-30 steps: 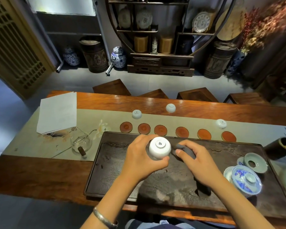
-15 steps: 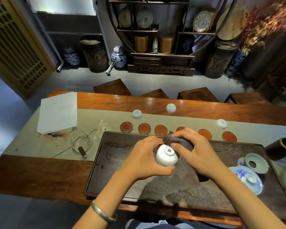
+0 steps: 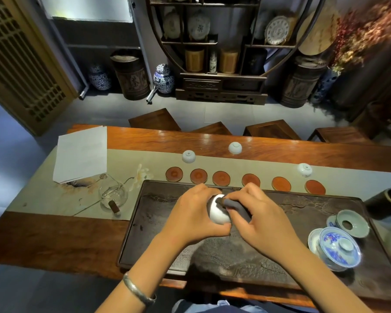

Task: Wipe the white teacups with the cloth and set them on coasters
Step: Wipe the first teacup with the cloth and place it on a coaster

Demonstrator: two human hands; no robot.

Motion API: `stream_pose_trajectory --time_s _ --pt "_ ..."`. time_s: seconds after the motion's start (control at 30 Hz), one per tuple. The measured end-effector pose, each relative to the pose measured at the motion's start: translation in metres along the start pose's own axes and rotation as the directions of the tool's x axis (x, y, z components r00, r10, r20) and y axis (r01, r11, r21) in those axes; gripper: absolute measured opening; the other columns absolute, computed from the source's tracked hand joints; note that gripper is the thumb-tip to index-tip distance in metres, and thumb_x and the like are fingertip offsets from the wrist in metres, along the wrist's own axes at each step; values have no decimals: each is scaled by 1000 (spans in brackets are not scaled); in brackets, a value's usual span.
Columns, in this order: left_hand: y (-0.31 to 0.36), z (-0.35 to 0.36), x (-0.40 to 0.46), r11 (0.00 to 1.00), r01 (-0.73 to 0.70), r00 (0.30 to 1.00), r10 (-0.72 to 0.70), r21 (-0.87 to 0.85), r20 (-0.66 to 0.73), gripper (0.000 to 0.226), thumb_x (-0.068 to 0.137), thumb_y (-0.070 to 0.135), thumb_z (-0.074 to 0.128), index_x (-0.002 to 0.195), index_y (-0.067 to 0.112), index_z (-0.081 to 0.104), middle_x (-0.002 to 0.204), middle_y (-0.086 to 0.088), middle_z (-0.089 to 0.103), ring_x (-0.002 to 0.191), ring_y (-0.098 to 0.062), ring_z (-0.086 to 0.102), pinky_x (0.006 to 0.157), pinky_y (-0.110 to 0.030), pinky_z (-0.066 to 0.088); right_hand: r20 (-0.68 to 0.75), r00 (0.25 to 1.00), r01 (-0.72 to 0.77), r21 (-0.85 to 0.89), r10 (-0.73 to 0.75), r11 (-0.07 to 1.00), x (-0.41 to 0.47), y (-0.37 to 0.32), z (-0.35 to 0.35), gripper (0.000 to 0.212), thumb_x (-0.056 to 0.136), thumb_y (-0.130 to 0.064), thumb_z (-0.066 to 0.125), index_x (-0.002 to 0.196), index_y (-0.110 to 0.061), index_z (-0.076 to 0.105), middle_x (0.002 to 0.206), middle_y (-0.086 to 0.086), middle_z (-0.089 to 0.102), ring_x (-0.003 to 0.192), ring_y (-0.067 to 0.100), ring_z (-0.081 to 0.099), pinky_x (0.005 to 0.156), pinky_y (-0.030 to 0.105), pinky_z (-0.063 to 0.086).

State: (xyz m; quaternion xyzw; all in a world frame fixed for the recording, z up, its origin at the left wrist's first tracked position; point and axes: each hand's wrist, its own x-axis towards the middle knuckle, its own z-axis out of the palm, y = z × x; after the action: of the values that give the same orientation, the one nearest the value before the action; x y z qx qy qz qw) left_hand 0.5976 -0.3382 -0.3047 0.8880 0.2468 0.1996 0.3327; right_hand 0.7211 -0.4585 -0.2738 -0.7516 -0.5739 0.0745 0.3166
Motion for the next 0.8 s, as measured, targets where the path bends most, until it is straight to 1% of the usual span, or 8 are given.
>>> stream_pose_trajectory --time_s 0.1,0.3,0.37,0.43,0.5,0.7,0.77,0.8 --pt "1 3 -4 1000 -15 1000 15 -12 -16 45 56 44 68 94 21 66 82 3 61 79 -13 58 66 -39 51 68 997 34 -70 -29 997 1 -5 0 20 85 -23 59 104 -27 63 91 -5 50 77 13 53 56 31 46" --pt "1 5 -13 999 -40 998 39 2 44 50 60 40 73 108 24 65 92 12 59 86 -6 55 71 -25 49 283 948 135 64 -148 989 1 10 -22 22 86 -20 57 103 -31 62 91 -10 50 75 7 51 61 34 48" --pt "0 6 -14 1000 -7 1000 7 -8 25 52 60 42 75 109 27 64 96 12 60 90 -6 57 74 -24 49 229 967 100 67 -113 993 0 21 -28 19 87 -19 58 102 -29 62 94 -9 53 80 9 55 65 38 49" --pt "-1 3 -12 1000 10 1000 -11 -28 -12 53 59 44 76 108 28 64 98 12 61 91 -5 57 76 -20 48 85 995 41 89 -49 995 0 27 -30 16 87 -16 60 99 -26 61 95 -4 56 83 12 57 70 40 49" --pt "1 0 -10 1000 1 1000 -2 -26 -20 53 58 45 75 107 28 63 96 13 60 90 -4 57 76 -18 47 -29 1000 12 160 -8 987 1 26 -27 19 85 -12 63 97 -27 61 94 -4 57 86 8 56 72 35 47" --pt "11 5 -11 999 -30 999 29 -24 -34 50 59 42 75 105 27 63 91 11 60 84 -6 57 71 -27 50 69 995 63 132 -73 989 -3 15 -6 20 86 -19 59 104 -27 60 96 -9 53 86 11 56 69 31 48" --pt "9 7 -14 1000 -10 998 9 -27 -54 53 60 43 77 108 29 62 96 12 61 89 -5 58 76 -25 50 30 999 -30 218 24 976 -5 24 -3 14 87 -20 58 97 -30 60 95 -9 57 88 8 56 73 22 45" --pt "8 8 -15 999 6 997 -9 -40 -75 54 60 44 78 109 29 61 98 13 61 91 -4 58 78 -22 49 6 989 -145 299 151 943 -7 29 0 12 88 -20 59 92 -32 60 93 -9 61 88 7 57 73 18 43"
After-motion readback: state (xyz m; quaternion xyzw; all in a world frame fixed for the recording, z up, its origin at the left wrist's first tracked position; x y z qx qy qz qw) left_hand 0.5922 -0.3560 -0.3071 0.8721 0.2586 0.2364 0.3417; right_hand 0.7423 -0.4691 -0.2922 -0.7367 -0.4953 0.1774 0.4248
